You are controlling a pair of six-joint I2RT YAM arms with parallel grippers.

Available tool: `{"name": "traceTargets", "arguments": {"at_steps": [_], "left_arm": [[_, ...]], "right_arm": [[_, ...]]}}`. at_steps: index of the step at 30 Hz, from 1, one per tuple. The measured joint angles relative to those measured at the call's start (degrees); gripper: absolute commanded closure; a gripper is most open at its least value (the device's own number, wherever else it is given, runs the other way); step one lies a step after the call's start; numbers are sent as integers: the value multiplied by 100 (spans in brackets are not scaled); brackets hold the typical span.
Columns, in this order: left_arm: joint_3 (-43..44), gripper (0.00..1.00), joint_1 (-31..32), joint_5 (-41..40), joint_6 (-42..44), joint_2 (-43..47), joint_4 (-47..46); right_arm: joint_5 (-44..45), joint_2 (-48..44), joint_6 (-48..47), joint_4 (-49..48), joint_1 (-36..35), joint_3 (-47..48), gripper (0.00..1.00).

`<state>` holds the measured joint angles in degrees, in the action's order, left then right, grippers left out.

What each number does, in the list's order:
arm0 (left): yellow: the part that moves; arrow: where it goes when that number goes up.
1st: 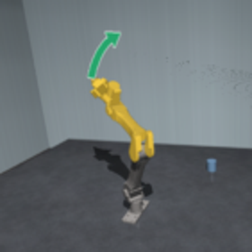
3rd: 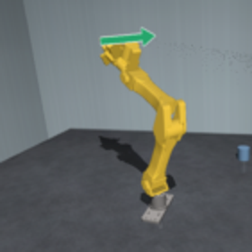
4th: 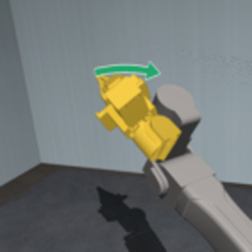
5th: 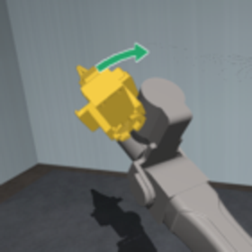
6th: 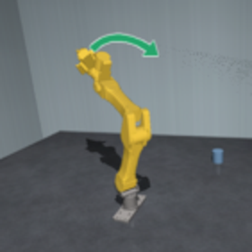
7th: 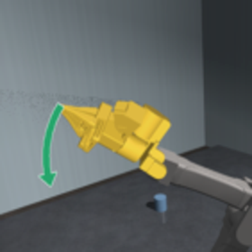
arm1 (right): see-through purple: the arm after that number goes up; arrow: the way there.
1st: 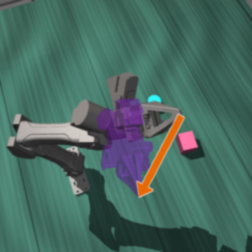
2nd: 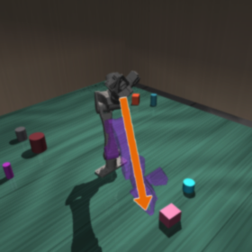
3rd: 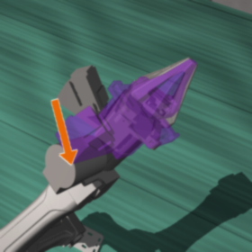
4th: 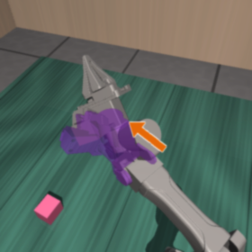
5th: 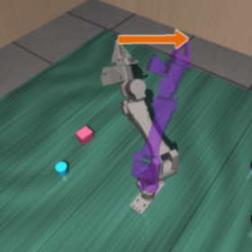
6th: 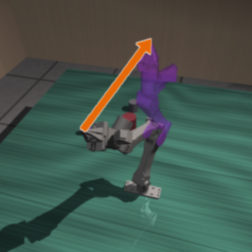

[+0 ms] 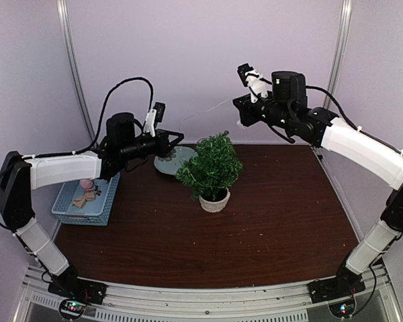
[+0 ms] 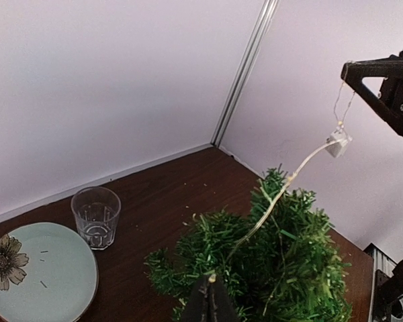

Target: Decorate the small christmas tree

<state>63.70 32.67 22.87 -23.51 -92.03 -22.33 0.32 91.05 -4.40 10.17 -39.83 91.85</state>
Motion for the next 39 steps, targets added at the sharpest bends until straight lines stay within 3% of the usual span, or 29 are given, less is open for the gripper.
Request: {"name": "traceTargets", "arguments": {"at_steps": [13, 24, 39], "left_arm": [[1117, 100, 0, -278, 50, -1075, 798], [1502, 100, 0, -251, 52, -1432, 1386], [1657, 100, 0, -140, 57, -1547, 1926]], "right_arm": [[328, 63, 33, 262, 522, -264, 100], [437, 221, 313, 833, 859, -977, 100], [-490, 227, 942, 1558, 874, -1384, 100]]}}
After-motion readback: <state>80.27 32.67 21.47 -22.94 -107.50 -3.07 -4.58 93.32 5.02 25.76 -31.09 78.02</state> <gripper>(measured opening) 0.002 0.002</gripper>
